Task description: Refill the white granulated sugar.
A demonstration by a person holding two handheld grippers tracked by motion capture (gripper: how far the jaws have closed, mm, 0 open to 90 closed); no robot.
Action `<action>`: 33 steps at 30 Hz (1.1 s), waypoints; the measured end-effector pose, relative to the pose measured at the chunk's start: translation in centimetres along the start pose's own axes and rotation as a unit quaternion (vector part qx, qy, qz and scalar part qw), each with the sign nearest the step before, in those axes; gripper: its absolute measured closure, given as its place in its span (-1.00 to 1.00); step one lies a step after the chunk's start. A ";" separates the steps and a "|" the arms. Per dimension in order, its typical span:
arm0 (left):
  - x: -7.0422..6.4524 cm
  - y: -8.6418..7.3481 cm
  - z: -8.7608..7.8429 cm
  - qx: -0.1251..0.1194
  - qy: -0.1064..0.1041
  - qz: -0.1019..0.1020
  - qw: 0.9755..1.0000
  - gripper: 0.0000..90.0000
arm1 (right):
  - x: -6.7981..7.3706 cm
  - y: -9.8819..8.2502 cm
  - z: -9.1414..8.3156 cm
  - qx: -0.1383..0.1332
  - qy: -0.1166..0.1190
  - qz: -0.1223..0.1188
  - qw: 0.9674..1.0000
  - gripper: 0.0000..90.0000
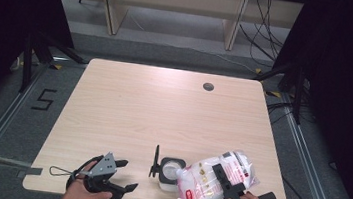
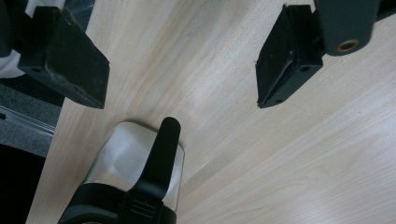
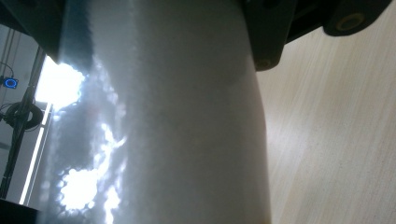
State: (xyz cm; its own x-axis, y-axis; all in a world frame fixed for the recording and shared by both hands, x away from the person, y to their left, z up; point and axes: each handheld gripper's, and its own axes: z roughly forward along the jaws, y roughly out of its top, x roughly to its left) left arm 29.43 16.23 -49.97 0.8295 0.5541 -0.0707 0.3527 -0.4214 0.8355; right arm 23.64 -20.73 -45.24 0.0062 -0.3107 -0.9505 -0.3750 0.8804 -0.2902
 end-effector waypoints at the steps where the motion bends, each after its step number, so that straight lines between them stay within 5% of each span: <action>1: 0.0 0.0 0.0 -0.002 0.000 -0.003 1.000 -0.62 | 0.0 0.0 0.0 0.000 0.001 0.001 1.000 0.22; 2: -0.2 0.0 0.1 -0.012 -0.001 -0.016 1.000 -0.62 | 0.0 0.0 0.0 -0.001 0.001 0.001 1.000 0.22; 4: 0.0 0.1 0.1 -0.015 -0.002 0.000 1.000 -0.62 | 0.0 0.0 0.0 0.000 0.004 0.002 1.000 0.22; 5: -0.2 0.0 0.2 -0.015 0.000 -0.017 1.000 -0.62 | 0.0 0.0 0.0 -0.002 0.001 0.002 1.000 0.23; 9: -0.2 0.0 0.2 -0.015 0.000 -0.018 1.000 -0.62 | -0.1 0.0 -0.1 0.000 0.009 0.004 1.000 0.23; 12: -0.1 0.0 0.0 -0.005 -0.001 -0.005 1.000 -0.62 | -0.2 0.0 -0.1 -0.007 0.004 0.008 1.000 0.23; 33: 0.0 0.1 0.1 -0.008 0.002 -0.001 1.000 -0.62 | -0.3 -0.1 0.0 -0.010 0.000 0.004 1.000 0.23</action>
State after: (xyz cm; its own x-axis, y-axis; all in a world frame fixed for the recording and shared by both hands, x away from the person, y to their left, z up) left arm 29.51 16.18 -49.95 0.8272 0.5575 -0.0702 0.3468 -0.4082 0.8445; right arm 23.65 -20.78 -44.95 0.0031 -0.3038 -0.9527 -0.3939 0.8753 -0.2804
